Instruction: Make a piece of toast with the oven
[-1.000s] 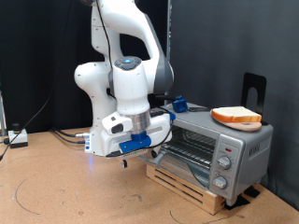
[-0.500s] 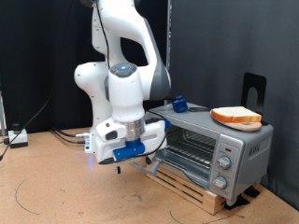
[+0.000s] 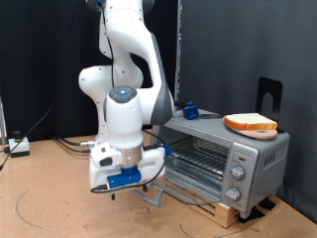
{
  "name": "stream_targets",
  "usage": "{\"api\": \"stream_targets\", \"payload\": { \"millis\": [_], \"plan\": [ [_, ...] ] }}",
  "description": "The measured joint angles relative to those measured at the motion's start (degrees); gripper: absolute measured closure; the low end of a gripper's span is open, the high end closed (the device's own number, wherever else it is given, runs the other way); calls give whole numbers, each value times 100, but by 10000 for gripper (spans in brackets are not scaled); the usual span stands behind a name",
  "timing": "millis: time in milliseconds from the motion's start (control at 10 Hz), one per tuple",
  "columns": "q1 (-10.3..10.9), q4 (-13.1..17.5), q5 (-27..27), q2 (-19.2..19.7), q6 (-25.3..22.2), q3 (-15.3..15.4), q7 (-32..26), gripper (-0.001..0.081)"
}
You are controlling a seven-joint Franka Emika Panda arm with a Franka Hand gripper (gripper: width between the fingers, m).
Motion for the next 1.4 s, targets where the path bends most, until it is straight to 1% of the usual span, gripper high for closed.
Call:
{"api": "stream_targets", "payload": {
  "millis": [200,400,800,1000,1200,1300,1400],
  "plan": [
    [-53,110,301,320,147,47,-259,-4],
    [-71,207,476,550,259,92,-444,-4],
    [-69,202,466,743,481,103,-473,-4],
    [-92,148,502,745,679,100,-502,-4],
    [-226,154,816,638,709,133,-826,-4],
    [-299,152,986,516,623,144,-1041,-4],
    [-359,149,1075,347,402,143,-1212,-4]
  ]
}}
